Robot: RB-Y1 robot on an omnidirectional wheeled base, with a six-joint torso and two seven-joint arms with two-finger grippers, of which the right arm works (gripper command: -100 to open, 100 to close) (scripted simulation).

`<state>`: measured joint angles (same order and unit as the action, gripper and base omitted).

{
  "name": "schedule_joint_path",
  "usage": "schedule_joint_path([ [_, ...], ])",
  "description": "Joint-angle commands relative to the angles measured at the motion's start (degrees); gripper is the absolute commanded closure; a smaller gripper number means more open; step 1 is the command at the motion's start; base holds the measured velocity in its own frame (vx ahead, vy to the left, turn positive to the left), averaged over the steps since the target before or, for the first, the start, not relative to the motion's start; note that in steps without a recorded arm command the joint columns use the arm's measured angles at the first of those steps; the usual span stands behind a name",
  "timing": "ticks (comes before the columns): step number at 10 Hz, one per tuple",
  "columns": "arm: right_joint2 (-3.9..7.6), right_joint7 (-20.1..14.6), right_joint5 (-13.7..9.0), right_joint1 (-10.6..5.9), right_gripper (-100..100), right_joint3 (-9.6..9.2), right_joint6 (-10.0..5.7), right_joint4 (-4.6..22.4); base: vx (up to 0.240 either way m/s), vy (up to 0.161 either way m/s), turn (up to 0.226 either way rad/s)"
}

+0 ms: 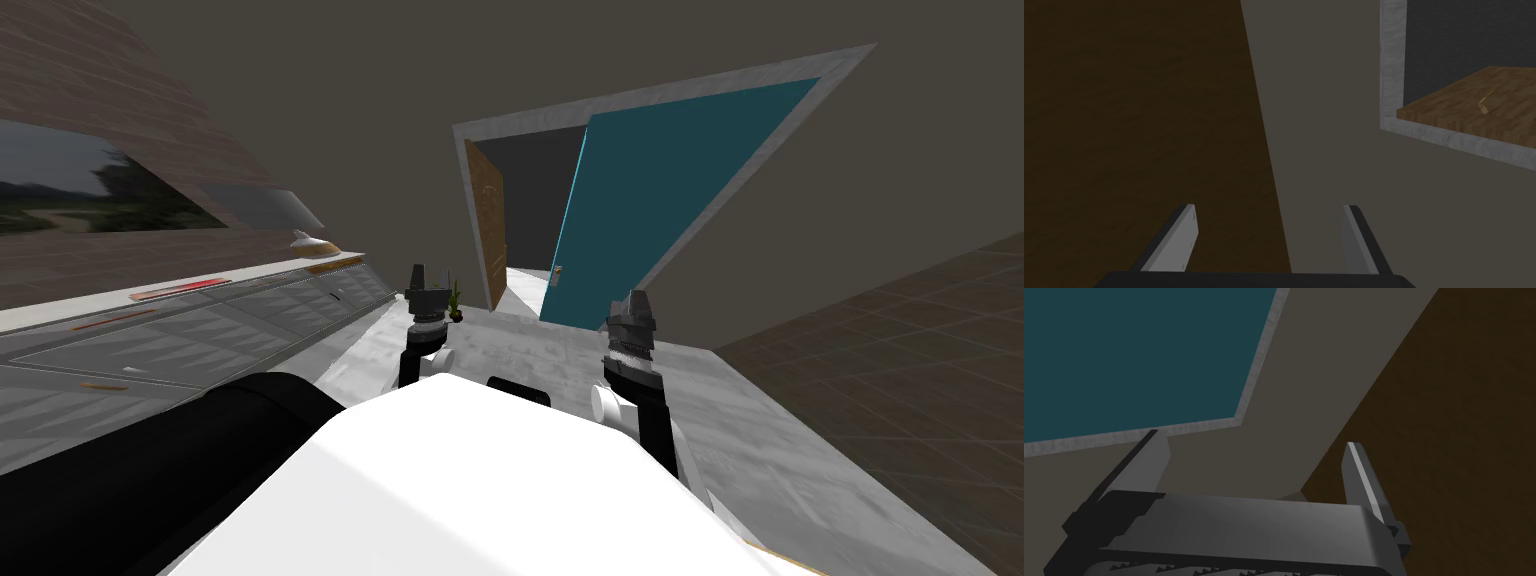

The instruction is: Push the door open

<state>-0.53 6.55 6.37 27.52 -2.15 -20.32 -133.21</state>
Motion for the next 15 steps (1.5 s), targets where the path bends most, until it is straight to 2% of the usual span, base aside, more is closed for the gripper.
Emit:
schedule_joint_path([
  [1,0.41,-0.6,0.2,-0.9,-100,0.18,-0.15,1.7,0.056,-0.007,-0.008],
  [7,2.14,-3.7,1.1,-5.13,-100,1.02,-0.86,9.8,0.113,0.011,-0.006],
  [11,3.49,-6.3,1.8,-8.75,-100,1.75,-1.47,16.3,0.098,0.012,-0.007],
  [12,3.49,-6.3,1.8,-8.75,-100,1.75,-1.47,16.7,0.057,0.015,-0.002],
  [15,4.58,-8.5,2.4,-11.84,-100,2.37,-1.99,22.6,0.071,0.01,-0.008],
])
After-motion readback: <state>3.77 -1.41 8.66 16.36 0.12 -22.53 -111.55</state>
